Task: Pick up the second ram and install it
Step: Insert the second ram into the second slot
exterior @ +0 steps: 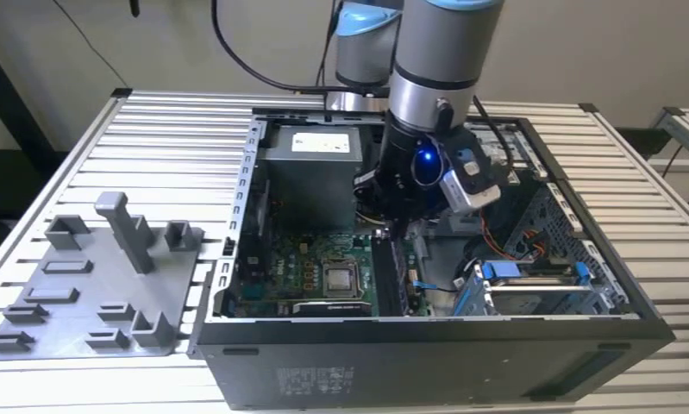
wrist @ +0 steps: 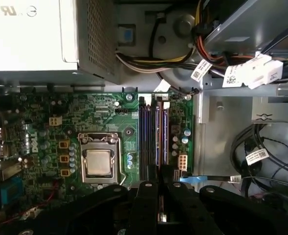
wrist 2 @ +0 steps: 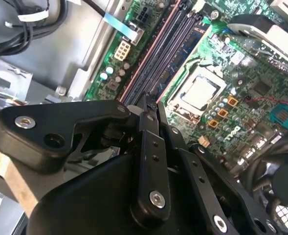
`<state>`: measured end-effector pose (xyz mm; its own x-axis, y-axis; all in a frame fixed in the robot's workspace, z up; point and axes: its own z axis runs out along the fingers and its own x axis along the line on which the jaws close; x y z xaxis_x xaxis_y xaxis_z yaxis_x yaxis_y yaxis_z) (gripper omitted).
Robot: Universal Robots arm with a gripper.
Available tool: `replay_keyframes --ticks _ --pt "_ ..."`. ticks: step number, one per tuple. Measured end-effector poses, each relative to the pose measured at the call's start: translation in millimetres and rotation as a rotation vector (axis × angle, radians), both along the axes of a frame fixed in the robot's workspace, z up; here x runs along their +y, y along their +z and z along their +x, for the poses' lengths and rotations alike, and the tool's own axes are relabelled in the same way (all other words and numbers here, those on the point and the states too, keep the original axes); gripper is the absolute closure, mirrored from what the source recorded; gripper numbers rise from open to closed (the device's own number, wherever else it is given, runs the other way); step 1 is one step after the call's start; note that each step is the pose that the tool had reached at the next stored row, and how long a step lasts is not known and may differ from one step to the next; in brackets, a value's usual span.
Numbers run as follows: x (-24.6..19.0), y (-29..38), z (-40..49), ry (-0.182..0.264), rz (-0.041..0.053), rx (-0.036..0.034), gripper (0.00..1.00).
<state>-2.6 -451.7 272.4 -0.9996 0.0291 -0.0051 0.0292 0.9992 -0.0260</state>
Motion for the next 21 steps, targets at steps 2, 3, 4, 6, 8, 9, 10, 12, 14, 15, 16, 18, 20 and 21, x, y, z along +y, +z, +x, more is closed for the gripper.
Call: replay_keyframes --ticks 2,3,4,6,8,9,10,12,14,15,16,18,20,21 --pt "-1.1 -3.7 -0.1 0.0 0.0005 0.0005 0.86" --pt "-1.2 -5.3 -0.1 0.0 0.0002 0.0009 0.86" --pt "-1.4 -7.4 -0.1 0.0 0.0003 0.0012 0.86" --pt "-1.6 -10.9 -0.1 0.0 0.0003 0.0014 0.86" --pt "-1.6 -14.3 -0.1 0.0 0.0002 0.0018 0.86" --pt "-1.6 -15.7 -0.2 0.0 0.0003 0.0025 0.86" --pt "-1.7 -16.8 -0.2 0.0 0.0003 0.0036 0.86" --pt "-1.8 -19.3 -0.3 0.0 0.0004 0.0053 0.86" --pt "-1.9 -22.3 -0.5 -0.001 0.0003 0.0062 0.86" --pt "-1.9 -23.4 -0.6 -0.001 0.0003 0.0072 0.86" --pt "-1.9 -24.1 -0.8 -0.001 0.0004 0.0094 0.86" --pt "-2.0 -25.3 -1.1 -0.001 0.0006 0.0146 0.86" --pt "-2.0 -26.7 -1.3 -0.001 0.0007 0.019 0.86" --pt "-2.2 -27.4 -1.3 -0.001 0.0007 0.0192 0.86"
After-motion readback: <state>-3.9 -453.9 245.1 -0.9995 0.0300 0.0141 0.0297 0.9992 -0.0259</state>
